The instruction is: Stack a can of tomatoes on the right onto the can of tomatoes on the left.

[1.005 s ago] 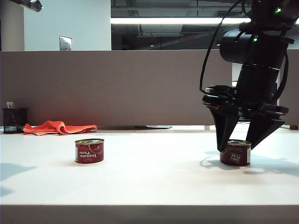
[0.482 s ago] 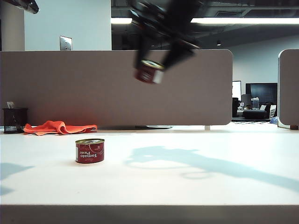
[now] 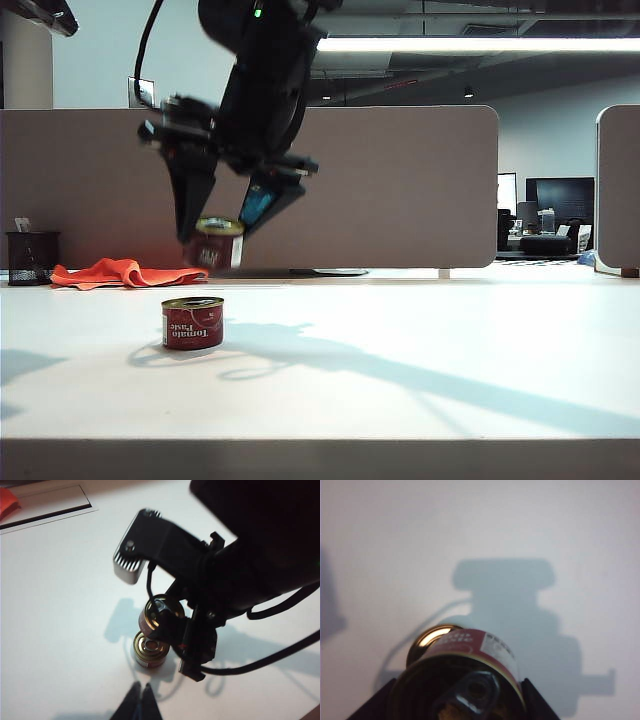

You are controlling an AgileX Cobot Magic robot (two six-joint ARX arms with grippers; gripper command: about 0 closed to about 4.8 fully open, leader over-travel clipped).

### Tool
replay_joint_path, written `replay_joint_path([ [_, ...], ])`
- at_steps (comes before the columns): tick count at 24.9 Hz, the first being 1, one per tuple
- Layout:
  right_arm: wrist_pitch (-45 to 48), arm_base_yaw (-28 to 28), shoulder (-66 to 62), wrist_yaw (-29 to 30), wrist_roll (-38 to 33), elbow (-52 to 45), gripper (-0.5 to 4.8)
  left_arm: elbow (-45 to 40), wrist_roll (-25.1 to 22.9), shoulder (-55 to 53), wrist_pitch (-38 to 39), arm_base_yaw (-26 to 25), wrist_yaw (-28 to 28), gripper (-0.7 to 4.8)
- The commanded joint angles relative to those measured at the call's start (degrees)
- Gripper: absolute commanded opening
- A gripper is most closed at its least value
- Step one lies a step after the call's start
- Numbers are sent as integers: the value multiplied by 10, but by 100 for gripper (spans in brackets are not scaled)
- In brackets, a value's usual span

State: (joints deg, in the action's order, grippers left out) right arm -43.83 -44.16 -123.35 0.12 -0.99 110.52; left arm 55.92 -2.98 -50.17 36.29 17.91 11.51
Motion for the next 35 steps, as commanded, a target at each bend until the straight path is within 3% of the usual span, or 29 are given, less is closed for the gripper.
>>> replay_joint_path([
  [1, 15, -7, -11, 12, 6, 5, 305, 4, -1, 1, 0, 1, 3, -5],
  [5, 20, -13, -17, 20, 7, 5, 306, 4, -1, 1, 0, 1, 3, -5],
  [7, 22, -14, -17, 19, 7, 5, 340, 4, -1, 1, 1, 1, 3, -5],
  [14, 25, -13, -15, 19, 10, 9, 369, 4, -1, 1, 1, 1, 3, -5],
  [18, 20, -3, 14, 0, 10, 25, 366, 4, -2, 2, -1, 1, 2, -5],
  [20, 20, 5, 37, -4, 10, 33, 327, 4, -2, 2, -5, 1, 1, -5],
  [23, 12, 26, 92, -4, 10, 35, 208, 4, -19, 10, -17, 1, 1, -5],
  [25, -25, 43, 135, -4, 16, 35, 53, 4, -41, 25, -16, 1, -2, -5],
  [26, -40, 48, 149, -5, 21, 34, 13, 3, -42, 30, -16, 1, -6, -5],
  [27, -56, 54, 166, -9, 27, 31, -9, 3, -41, 36, -16, 1, -16, -5],
  [31, -86, 73, 237, -46, 30, 2, -9, 3, -41, 64, -14, 1, -63, -5],
  [35, -69, 96, 352, -51, 43, -85, -9, 0, -41, 99, 8, 17, -76, -5],
])
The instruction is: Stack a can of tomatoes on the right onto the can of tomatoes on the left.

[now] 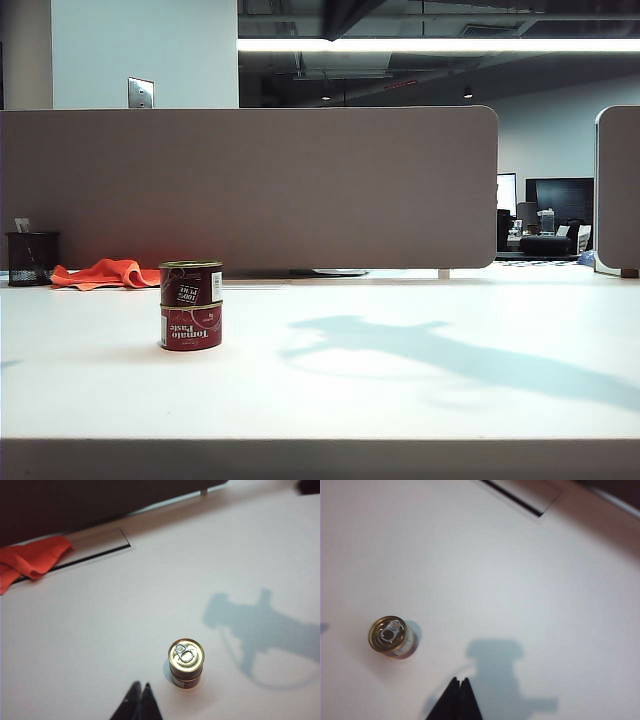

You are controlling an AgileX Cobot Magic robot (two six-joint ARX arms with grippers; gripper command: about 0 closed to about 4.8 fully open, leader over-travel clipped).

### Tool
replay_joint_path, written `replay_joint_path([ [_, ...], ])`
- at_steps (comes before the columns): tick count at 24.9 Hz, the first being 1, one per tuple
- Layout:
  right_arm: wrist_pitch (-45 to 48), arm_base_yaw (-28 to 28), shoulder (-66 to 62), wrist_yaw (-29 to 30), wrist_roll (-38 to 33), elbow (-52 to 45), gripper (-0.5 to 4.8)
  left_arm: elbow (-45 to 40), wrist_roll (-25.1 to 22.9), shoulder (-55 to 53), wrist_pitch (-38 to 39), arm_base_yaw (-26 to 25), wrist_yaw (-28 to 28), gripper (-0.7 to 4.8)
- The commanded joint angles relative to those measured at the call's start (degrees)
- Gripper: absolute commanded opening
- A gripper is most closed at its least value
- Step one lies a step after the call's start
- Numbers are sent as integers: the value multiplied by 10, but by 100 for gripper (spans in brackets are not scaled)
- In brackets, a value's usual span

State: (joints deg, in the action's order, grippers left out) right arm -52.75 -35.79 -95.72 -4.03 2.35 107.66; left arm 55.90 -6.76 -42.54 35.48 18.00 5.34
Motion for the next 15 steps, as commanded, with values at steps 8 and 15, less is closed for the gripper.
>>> replay_joint_path([
  [8, 67, 20, 333, -64, 8, -289, -9, -95, 14, 172, 15, 34, -19, -5],
  [15, 135, 20, 619, -160, 6, -498, -9, -173, 12, 298, -70, 32, -54, -5],
])
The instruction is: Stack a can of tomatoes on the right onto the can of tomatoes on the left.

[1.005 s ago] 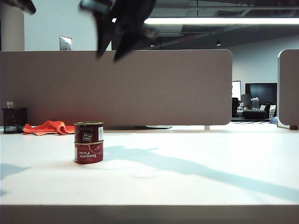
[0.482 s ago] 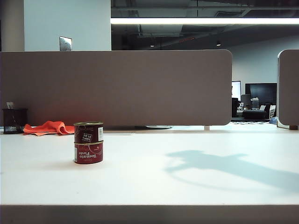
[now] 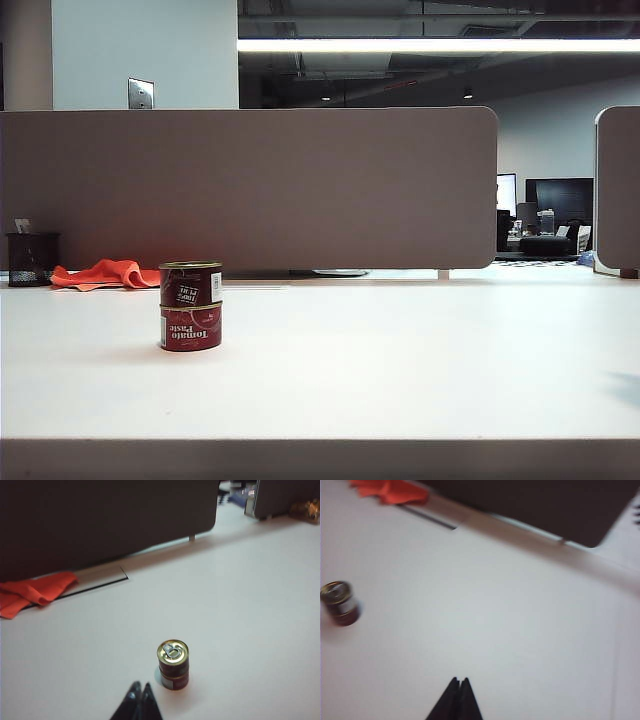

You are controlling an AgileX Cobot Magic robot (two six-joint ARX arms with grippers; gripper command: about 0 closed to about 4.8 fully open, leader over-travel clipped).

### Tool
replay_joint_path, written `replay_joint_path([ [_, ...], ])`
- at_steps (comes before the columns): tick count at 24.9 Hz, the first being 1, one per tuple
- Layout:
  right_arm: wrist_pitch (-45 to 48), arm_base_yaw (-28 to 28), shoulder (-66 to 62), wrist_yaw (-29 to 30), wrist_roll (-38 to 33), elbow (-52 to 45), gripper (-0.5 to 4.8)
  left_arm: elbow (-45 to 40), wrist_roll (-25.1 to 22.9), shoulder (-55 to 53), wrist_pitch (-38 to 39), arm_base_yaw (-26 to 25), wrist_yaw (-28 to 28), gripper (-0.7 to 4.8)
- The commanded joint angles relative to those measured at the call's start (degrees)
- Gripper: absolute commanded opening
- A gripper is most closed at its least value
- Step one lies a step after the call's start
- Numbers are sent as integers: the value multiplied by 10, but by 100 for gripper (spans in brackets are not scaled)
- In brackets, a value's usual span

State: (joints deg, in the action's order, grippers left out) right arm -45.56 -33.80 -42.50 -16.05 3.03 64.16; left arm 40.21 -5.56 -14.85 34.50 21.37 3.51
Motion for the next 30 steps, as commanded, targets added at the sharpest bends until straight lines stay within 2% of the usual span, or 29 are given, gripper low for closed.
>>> replay_joint_path([
  [1, 83, 1, 122, -41, 0, -89, -9, -24, 1, 21, -74, -2, -40, -5],
  [6, 185, 1, 236, -126, 2, -201, -8, -85, 2, 0, -158, -2, -39, -5],
  [12, 346, 1, 290, -129, 3, -321, -8, -189, 18, -10, -284, -2, -39, -5],
  [16, 462, 1, 292, -73, 50, -434, -7, -258, 52, -10, -316, -2, -39, -5],
  [18, 502, 1, 292, -36, 50, -480, -7, -276, 60, -10, -323, -2, -38, -5],
  [20, 529, 1, 291, -28, 41, -516, -7, -289, 64, -9, -335, -2, -37, -5],
  [24, 535, 1, 292, -29, 29, -570, -6, -301, 66, -9, -339, -2, -35, -5],
  [26, 535, 1, 292, -12, 24, -588, -6, -306, 67, -9, -344, -2, -33, -5],
  [30, 535, 1, 292, 2, 14, -598, -6, -316, 66, -9, -347, -2, -33, -5],
])
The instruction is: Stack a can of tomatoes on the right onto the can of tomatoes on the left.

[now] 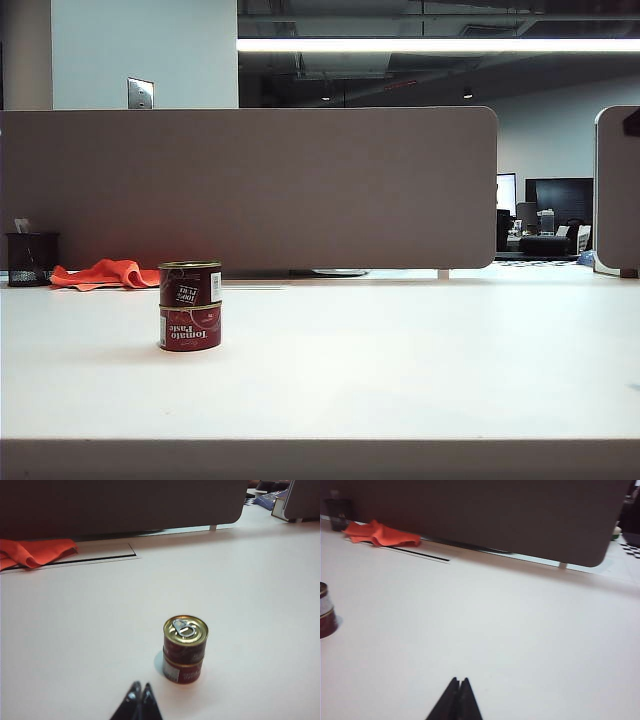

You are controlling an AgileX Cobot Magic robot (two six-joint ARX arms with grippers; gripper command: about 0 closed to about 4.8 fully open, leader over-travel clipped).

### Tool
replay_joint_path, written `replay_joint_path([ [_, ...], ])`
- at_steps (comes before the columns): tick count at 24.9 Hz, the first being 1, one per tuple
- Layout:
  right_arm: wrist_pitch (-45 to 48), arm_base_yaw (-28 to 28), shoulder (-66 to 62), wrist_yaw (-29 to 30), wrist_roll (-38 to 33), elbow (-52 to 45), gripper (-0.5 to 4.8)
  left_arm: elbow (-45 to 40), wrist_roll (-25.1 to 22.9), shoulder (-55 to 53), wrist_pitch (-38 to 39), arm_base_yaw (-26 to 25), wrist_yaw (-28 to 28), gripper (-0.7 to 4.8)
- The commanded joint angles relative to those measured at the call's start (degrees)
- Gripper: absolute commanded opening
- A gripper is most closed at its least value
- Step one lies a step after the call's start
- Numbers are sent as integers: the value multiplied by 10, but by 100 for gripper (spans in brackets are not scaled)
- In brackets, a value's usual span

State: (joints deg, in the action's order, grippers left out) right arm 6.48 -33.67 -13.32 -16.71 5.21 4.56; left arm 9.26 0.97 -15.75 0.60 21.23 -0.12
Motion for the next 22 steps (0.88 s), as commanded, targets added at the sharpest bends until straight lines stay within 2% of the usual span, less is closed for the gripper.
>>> replay_joint_path([
  [1, 15, 0, 0, 8, -8, -3, -6, -9, 1, 0, -9, -1, 3, -5],
  [15, 15, 0, 8, 3, -10, -16, -6, -47, 1, 30, -17, -1, 3, -5],
  [22, -16, -1, 100, 4, -28, -43, -6, -67, 2, 127, 47, -1, 0, -5],
])
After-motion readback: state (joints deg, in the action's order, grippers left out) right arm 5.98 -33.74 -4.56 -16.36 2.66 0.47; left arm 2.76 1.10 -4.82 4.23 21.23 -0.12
